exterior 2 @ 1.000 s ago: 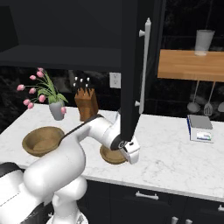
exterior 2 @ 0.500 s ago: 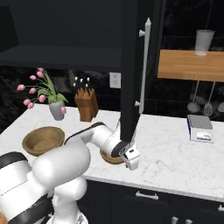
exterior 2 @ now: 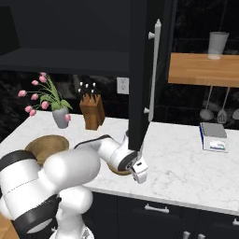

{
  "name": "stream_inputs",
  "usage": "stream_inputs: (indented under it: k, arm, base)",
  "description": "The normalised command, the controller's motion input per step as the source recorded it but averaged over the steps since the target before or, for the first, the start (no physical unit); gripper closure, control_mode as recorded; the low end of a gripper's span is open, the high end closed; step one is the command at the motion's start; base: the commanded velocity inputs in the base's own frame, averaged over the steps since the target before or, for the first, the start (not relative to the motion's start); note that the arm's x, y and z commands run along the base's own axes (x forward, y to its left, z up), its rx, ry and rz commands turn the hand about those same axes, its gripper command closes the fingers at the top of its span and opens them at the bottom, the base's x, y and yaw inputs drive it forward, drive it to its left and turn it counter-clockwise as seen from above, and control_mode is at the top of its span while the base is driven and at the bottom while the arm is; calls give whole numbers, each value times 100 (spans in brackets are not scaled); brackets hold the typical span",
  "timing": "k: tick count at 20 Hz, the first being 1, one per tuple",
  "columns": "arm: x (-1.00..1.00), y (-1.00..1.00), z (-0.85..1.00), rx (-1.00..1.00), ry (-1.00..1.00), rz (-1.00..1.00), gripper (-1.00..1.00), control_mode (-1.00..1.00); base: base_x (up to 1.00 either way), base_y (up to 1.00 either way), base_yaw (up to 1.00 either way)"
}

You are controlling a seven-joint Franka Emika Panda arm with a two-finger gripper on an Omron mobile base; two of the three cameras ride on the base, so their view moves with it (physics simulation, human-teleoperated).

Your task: Pick up the bowls on the counter and stack them on top of one another in the open cabinet. Place the smaller bowl on top of the larger bowl.

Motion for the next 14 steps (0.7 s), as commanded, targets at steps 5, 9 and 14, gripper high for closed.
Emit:
stream_inputs:
  k: [5,9,14]
  arm:
    - [17,0,-8,0,0,0,100,-100]
    - [0,0,0,0,0,0,100,-100]
    - [0,0,15,0,-6,0,100,-100]
  base:
    - [0,0,0]
    - [0,0,0]
    - [0,0,0]
